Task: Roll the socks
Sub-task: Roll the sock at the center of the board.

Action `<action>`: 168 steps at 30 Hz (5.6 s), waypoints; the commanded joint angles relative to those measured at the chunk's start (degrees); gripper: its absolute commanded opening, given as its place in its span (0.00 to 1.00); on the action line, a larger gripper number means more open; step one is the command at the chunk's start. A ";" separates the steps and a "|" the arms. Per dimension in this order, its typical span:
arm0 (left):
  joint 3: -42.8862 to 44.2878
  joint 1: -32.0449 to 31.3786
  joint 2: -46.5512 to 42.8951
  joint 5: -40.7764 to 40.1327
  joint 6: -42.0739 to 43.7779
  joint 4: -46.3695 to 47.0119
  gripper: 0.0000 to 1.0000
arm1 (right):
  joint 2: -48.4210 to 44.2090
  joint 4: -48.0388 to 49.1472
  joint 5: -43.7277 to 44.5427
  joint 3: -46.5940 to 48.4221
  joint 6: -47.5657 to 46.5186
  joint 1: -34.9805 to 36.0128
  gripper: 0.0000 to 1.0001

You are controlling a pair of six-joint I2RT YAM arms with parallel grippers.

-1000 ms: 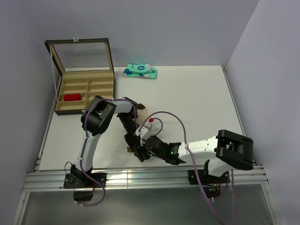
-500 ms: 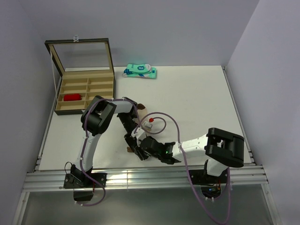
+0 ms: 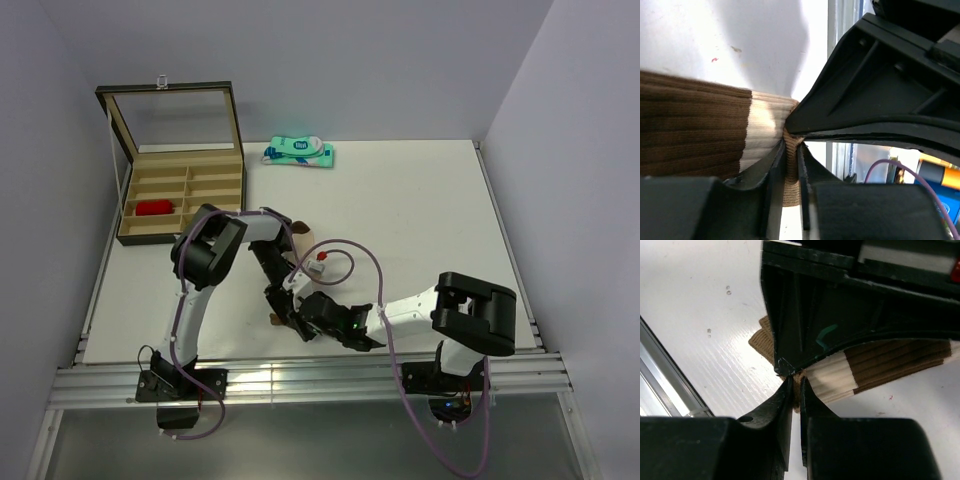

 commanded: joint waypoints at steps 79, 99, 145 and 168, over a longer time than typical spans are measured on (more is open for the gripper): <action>-48.61 -11.64 -54.03 -31.90 -15.39 82.76 0.40 | 11.86 -34.72 -37.48 19.24 16.36 -29.69 0.00; -41.05 -10.14 -46.20 -26.80 -12.49 65.28 0.10 | 9.22 -35.24 -34.58 18.89 17.24 -29.87 0.00; -20.66 -1.79 -21.41 -11.51 -4.24 26.26 0.00 | -10.04 -10.11 16.40 3.86 -1.83 7.31 0.41; -16.87 -0.65 -14.90 -9.84 1.39 16.14 0.00 | -1.50 -15.56 11.74 11.68 -6.85 12.76 0.36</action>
